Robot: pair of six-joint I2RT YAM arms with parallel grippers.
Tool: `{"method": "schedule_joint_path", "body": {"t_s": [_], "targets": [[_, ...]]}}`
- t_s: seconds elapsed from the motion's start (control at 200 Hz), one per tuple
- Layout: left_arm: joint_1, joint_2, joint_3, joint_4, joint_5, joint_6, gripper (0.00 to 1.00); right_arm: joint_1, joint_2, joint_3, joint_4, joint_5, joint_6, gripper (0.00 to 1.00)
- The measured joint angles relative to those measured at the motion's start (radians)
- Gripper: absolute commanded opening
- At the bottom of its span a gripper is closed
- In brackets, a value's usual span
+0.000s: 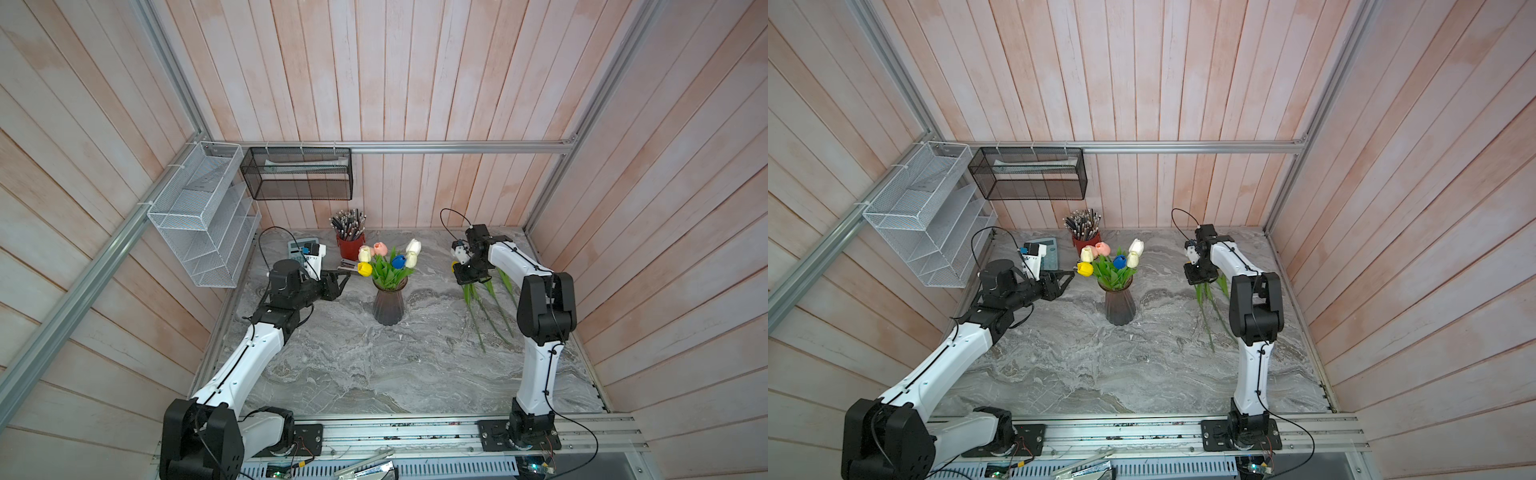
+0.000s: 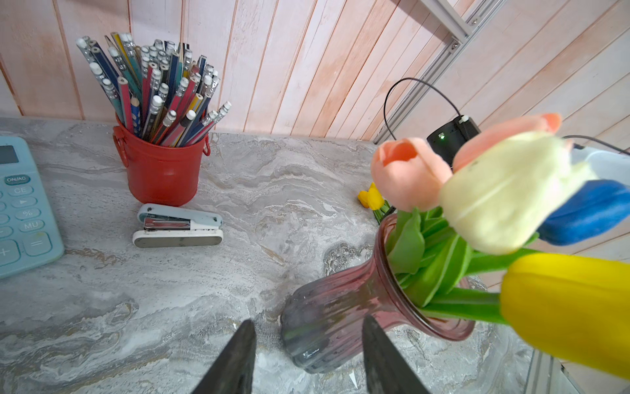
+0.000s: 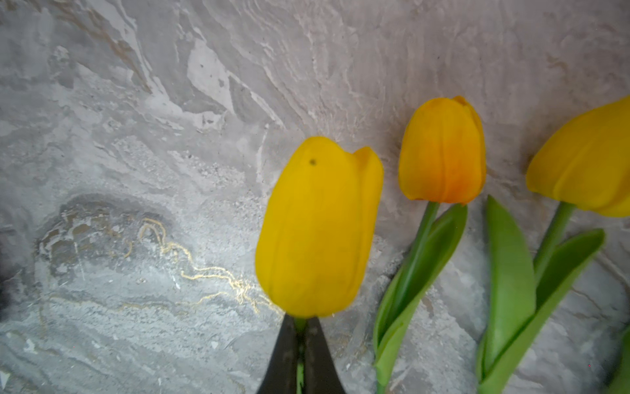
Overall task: Pick out yellow flowers from the vase
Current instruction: Place the flower at the center of the board.
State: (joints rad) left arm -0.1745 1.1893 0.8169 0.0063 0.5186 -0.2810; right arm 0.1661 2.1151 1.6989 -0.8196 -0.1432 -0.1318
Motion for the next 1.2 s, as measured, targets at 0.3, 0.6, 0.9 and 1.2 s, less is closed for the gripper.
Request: {"method": "schedule_joint_path", "body": {"t_s": [0.3, 0.6, 0.9, 1.2], "targets": [[0.0, -0.021, -0.017, 0.0, 0.002, 0.0, 0.52, -0.011, 0.023, 0.0, 0.019, -0.009, 0.005, 0.22], [0.0, -0.046, -0.023, 0.003, 0.022, 0.0, 0.52, -0.013, -0.056, -0.036, 0.037, -0.062, 0.006, 0.37], [-0.001, -0.115, -0.107, 0.085, 0.153, 0.002, 0.5, -0.021, -0.515, -0.297, 0.288, -0.195, 0.04, 0.55], [-0.087, -0.168, -0.188, 0.222, 0.237, 0.053, 0.43, -0.025, -0.742, -0.494, 0.517, -0.362, 0.081, 0.61]]}}
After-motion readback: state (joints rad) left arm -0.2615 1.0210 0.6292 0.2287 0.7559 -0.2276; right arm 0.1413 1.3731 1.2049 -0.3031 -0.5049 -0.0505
